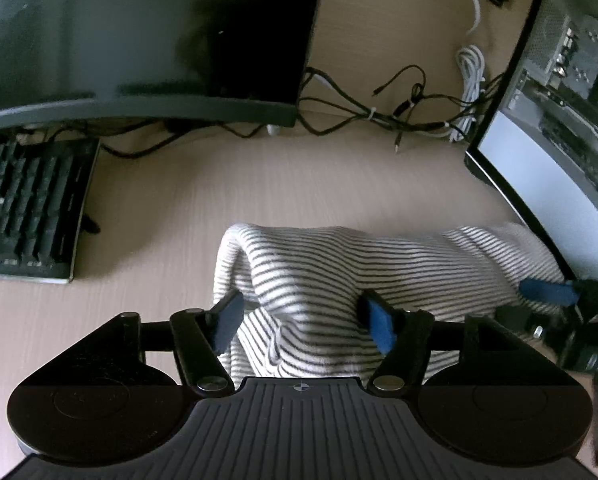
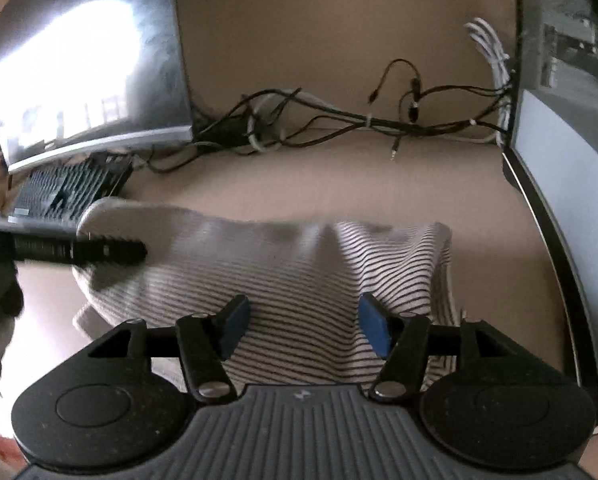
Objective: Fold clothes
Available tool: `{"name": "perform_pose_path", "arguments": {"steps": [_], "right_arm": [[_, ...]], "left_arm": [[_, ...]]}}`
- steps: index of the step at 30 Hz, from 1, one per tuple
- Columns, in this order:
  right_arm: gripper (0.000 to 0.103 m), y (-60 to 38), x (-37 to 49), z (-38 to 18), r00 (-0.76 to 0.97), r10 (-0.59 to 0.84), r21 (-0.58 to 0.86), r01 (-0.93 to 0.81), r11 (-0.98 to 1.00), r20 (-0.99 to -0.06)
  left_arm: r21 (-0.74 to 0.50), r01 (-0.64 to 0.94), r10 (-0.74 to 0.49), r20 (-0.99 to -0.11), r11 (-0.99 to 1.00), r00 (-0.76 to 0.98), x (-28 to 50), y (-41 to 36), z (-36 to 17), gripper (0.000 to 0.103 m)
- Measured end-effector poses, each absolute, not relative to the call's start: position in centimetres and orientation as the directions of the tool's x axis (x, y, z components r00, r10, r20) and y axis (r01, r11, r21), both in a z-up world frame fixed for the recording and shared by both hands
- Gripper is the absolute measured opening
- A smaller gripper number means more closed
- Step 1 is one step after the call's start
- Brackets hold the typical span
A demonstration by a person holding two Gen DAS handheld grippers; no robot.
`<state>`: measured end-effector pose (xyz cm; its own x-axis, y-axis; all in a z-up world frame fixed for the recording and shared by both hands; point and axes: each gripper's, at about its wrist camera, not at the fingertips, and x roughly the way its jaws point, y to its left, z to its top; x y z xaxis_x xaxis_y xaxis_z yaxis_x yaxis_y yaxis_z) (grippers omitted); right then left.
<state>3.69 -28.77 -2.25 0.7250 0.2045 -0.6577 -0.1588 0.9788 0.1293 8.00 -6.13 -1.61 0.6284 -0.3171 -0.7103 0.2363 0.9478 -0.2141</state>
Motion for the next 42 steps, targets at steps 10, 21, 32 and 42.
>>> {"name": "perform_pose_path", "arguments": {"steps": [10,21,32,42], "right_arm": [[0.071,-27.7,3.6,-2.8,0.711,0.207,0.099,-0.191,0.977,-0.672],[0.069,-32.6,9.2,-0.6,0.759,0.031,0.163,0.1,0.982,-0.651],[0.01,-31.6,13.6,-1.1,0.726,0.192,0.285,0.005,0.959,-0.66],[0.011,-34.7,8.1,-2.7,0.749,0.137,0.242,0.032,0.97,-0.648]], "left_arm": [[-0.24,0.158,-0.285,-0.721,0.958,0.631,11.2,-5.6,-0.5,0.07],[-0.265,0.158,-0.307,-0.752,0.951,0.584,11.6,-5.6,-2.3,0.066],[-0.335,0.214,-0.393,-0.683,0.917,0.616,15.9,-6.6,0.1,0.026],[-0.333,0.2,-0.382,-0.689,0.922,0.616,11.0,-3.9,-3.2,0.049]]}}
